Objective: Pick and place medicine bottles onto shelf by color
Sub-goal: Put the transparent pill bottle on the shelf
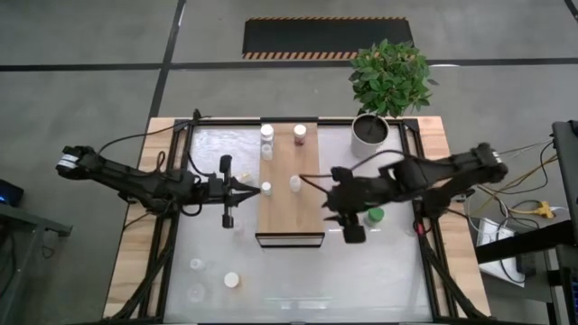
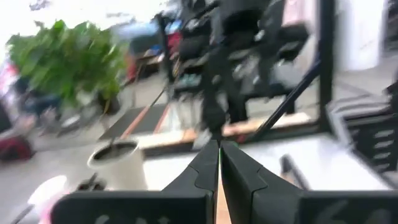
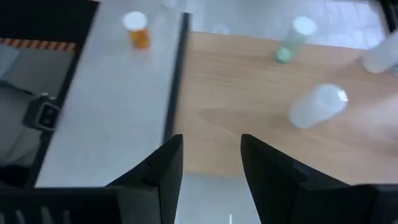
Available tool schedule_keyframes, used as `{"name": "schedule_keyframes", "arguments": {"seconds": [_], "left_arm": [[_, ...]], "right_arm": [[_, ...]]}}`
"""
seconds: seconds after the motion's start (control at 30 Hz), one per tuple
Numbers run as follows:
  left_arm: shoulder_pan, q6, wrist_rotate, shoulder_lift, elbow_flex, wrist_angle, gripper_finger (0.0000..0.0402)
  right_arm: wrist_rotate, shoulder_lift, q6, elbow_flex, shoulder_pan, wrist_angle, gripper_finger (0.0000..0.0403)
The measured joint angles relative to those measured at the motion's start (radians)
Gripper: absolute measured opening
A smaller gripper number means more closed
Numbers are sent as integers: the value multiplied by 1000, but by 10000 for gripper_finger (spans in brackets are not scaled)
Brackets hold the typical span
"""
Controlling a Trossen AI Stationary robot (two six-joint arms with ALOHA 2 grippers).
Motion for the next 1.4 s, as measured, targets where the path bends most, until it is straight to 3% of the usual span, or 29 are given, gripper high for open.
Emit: {"name": "schedule_keyframes", "arguments": {"seconds": [0.07, 0.2, 0.33, 0.43, 0.57, 0.7, 1.4], "left_arm": [[0, -42, -72, -14, 9, -91, 1], [4, -215, -186, -64, 88, -430, 28], [9, -378, -280, -76, 119, -738, 85], [38, -482, -304, -70, 98, -851, 140], [77, -507, -308, -25, 49, -877, 209], [119, -440, -297, 24, 8, -876, 247], [355, -376, -145, 327, -6, -804, 253]], "right_arm": [[1, -43, 1, -73, 29, 54, 150], [0, -109, 6, -186, 60, 126, 150], [2, -150, 6, -257, 68, 161, 150], [2, -165, 5, -292, 68, 169, 150], [2, -167, -1, -313, 68, 180, 150], [2, -167, -2, -328, 68, 187, 150], [1, -167, 7, -340, 68, 205, 150]]}}
